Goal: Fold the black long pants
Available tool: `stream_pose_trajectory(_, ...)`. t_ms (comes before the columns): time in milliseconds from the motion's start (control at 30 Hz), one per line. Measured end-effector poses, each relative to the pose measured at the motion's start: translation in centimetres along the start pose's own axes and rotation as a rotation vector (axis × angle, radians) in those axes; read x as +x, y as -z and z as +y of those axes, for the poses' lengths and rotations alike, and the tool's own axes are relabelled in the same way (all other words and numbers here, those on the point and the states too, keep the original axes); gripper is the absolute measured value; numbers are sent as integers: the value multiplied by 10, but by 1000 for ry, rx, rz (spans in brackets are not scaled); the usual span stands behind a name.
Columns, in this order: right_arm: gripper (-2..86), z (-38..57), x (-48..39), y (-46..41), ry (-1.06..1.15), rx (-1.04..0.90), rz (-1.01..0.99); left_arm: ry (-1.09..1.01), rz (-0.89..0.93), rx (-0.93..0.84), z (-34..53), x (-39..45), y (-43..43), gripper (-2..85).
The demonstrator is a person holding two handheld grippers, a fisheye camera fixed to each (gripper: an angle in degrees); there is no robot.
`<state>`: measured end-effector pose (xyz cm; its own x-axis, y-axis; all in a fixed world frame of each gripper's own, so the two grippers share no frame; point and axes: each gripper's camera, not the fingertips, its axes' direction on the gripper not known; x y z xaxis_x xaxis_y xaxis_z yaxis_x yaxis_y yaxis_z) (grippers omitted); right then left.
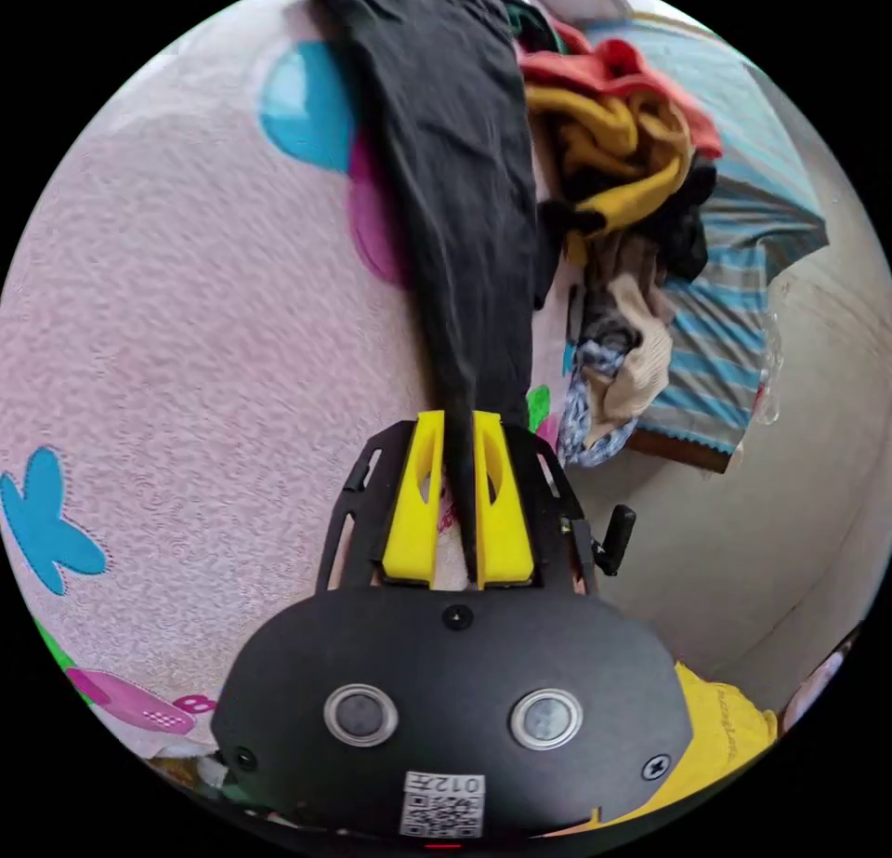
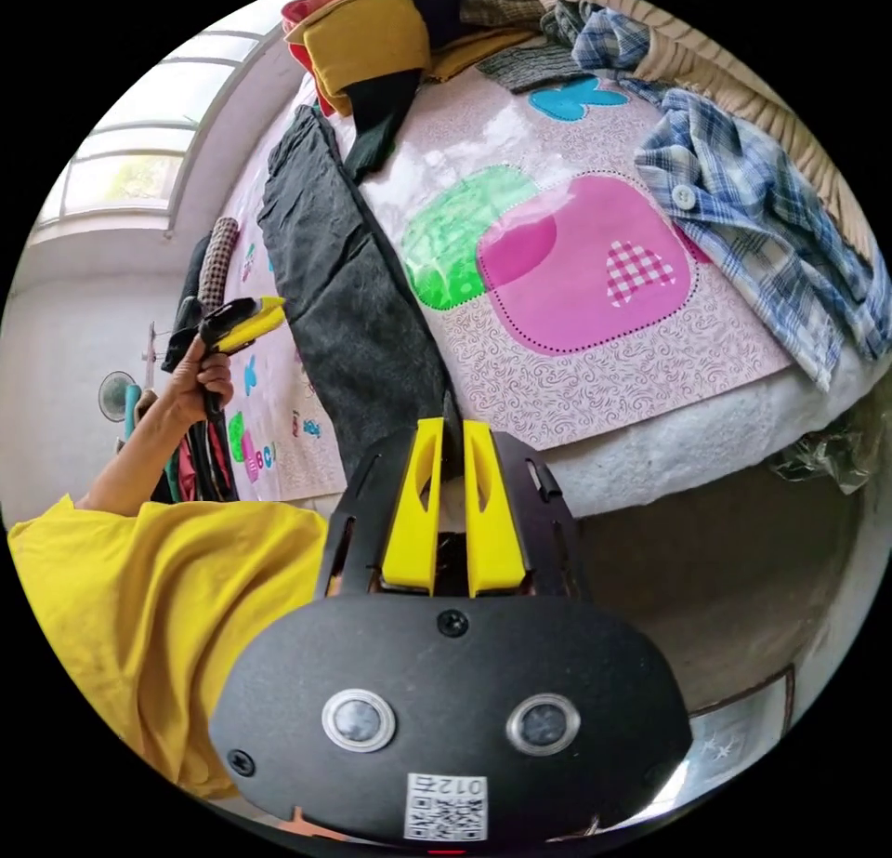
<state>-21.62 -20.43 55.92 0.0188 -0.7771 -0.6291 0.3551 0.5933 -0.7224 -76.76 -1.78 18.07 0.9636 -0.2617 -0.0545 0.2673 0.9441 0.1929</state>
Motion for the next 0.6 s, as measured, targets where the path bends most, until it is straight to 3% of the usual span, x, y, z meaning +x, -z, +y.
stream_pose_trajectory(100, 44, -13, -26, 17, 77, 55, 172, 60, -30, 156, -33, -20, 65, 71)
stream_pose_trajectory(200, 55, -39, -56, 21, 167, 88, 191, 86, -90, 232, -81, -27, 117, 85)
stream_pose_trajectory(467, 84, -154, -122, -37, 271, -5, 83, 2, -137, 254, -232, 10, 170, 104)
stream_pose_trajectory(600, 92, -185, -132, -76, 299, -88, 137, -31, -121, 237, -306, 28, 161, 113)
